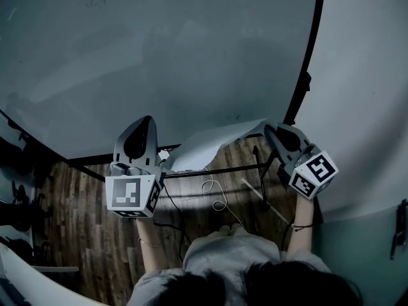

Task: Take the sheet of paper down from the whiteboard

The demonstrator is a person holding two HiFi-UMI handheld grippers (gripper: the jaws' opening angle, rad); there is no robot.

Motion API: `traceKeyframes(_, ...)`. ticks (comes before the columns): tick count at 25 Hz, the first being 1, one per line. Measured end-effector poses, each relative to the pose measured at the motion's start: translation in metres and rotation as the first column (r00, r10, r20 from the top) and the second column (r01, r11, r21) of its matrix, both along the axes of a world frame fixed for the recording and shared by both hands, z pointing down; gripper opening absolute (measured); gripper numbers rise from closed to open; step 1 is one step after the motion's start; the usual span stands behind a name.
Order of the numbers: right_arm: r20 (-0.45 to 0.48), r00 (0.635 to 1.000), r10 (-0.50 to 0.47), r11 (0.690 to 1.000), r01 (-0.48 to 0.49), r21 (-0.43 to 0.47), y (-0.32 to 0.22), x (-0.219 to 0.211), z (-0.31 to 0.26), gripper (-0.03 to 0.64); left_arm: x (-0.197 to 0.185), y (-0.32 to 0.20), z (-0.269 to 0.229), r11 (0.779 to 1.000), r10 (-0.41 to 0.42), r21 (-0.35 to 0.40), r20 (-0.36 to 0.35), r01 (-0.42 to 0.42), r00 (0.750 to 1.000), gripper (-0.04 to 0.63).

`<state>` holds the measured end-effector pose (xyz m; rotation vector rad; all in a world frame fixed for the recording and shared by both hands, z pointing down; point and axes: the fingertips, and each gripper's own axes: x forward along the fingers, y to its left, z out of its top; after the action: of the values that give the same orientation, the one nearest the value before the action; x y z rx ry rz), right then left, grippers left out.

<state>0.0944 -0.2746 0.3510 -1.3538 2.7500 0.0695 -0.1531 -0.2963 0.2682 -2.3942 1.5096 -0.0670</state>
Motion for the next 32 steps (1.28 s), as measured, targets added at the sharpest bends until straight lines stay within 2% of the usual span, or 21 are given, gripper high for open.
traceKeyframes(10,0.003,0.999,-0.034,0.999,0.034,0.009,0.014,-0.01,0.008,0.006,-0.022,0.029,0.052,0.991,-0.034,-0.133,-0.05,0.028,0.998,0.005)
traceKeyframes(18,-0.002,0.998,-0.056,0.998,0.056,0.016,0.015,-0.015,0.01,0.006,-0.014,0.04,0.078,0.979,-0.02,-0.202,-0.07,0.006,0.997,0.005)
traceKeyframes(23,-0.005,0.998,-0.062,0.998,0.062,0.026,0.015,-0.014,0.004,0.006,-0.006,0.042,0.085,0.974,-0.008,-0.227,-0.071,-0.008,0.997,0.005)
traceKeyframes(32,-0.007,0.998,-0.064,0.997,0.064,0.039,0.017,-0.021,0.003,0.006,-0.008,0.042,0.088,0.973,0.006,-0.228,-0.062,-0.02,0.998,0.005)
